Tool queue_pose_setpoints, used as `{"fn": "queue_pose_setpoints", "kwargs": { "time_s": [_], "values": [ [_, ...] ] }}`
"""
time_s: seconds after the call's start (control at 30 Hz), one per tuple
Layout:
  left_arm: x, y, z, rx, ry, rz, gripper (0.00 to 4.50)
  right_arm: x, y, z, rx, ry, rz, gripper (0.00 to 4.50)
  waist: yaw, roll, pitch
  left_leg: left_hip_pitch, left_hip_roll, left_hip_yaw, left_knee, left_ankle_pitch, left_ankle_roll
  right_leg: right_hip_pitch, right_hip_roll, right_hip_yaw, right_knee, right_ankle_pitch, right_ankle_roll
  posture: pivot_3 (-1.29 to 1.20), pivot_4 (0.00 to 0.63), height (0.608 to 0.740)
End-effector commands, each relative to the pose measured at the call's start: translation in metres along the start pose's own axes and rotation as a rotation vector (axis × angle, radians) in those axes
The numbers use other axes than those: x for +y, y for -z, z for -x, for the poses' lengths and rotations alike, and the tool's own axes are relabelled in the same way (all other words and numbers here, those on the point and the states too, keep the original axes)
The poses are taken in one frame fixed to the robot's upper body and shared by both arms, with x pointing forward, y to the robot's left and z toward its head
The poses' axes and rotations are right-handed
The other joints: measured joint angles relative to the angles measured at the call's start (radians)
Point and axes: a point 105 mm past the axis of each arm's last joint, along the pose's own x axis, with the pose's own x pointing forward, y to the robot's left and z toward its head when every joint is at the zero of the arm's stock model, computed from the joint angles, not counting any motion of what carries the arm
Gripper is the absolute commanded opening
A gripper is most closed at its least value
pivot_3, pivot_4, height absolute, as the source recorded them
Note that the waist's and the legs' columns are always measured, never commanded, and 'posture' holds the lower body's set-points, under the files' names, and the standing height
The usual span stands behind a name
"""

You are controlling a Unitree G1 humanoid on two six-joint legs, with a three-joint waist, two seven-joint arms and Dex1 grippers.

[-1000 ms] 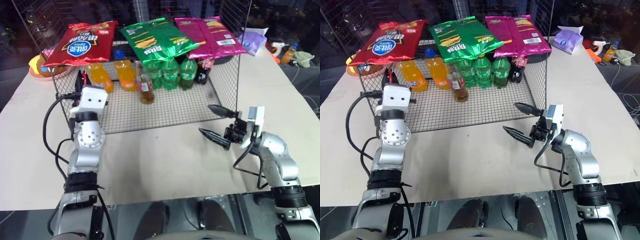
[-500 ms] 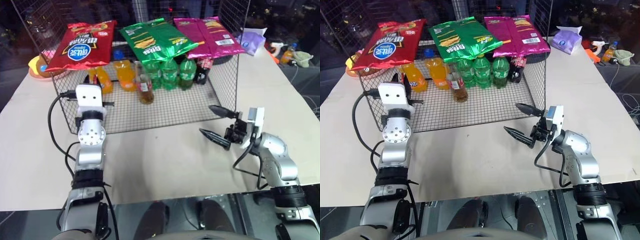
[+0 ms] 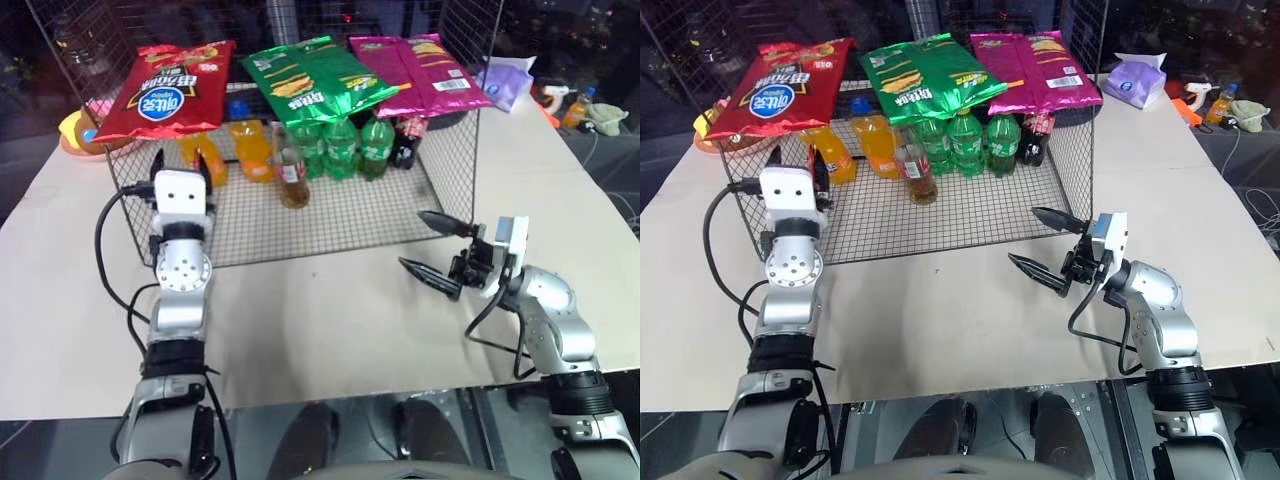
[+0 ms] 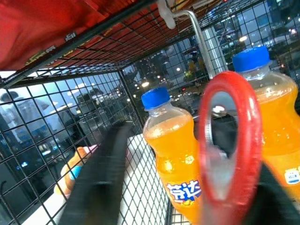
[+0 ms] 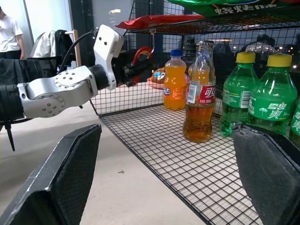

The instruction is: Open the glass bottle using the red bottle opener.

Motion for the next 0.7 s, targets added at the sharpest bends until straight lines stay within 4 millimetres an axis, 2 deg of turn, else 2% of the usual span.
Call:
{"fn": "queue_pose_setpoints", "kwargs": {
  "time_s": [0.03,0.07,0.3,0.7],
  "values": [
    [0.004,-0.004,0.000,-0.014,-0.013,-0.019,0.43,0.000,-0.007,0.000,-0.019,-0.004,0.028,4.50,0.000,0.000,0.000,0.000,0.000,0.000,0.000,0.000,0.000,0.000,0.000,0.000,0.000,0.000,0.000,0.00,0.150,0.740],
    [0.003,-0.004,0.000,-0.013,-0.012,-0.018,0.02,0.000,-0.007,0.000,-0.019,-0.003,0.028,4.50,0.000,0.000,0.000,0.000,0.000,0.000,0.000,0.000,0.000,0.000,0.000,0.000,0.000,0.000,0.000,0.00,0.150,0.740],
    [0.004,-0.007,0.000,-0.026,-0.021,-0.054,0.02,0.000,-0.007,0.000,-0.017,-0.001,0.027,4.50,-0.001,0.000,0.000,0.000,0.000,0.000,0.000,0.000,0.000,0.000,0.000,0.000,0.000,0.000,0.000,0.00,0.150,0.740],
    [0.022,-0.035,0.001,-0.158,-0.179,-0.292,0.02,0.000,-0.008,-0.003,-0.017,-0.004,0.028,4.50,0.001,0.000,0.000,0.000,0.000,0.000,0.000,0.000,0.000,0.000,0.000,0.000,0.000,0.000,0.000,0.00,0.150,0.740]
  ]
}}
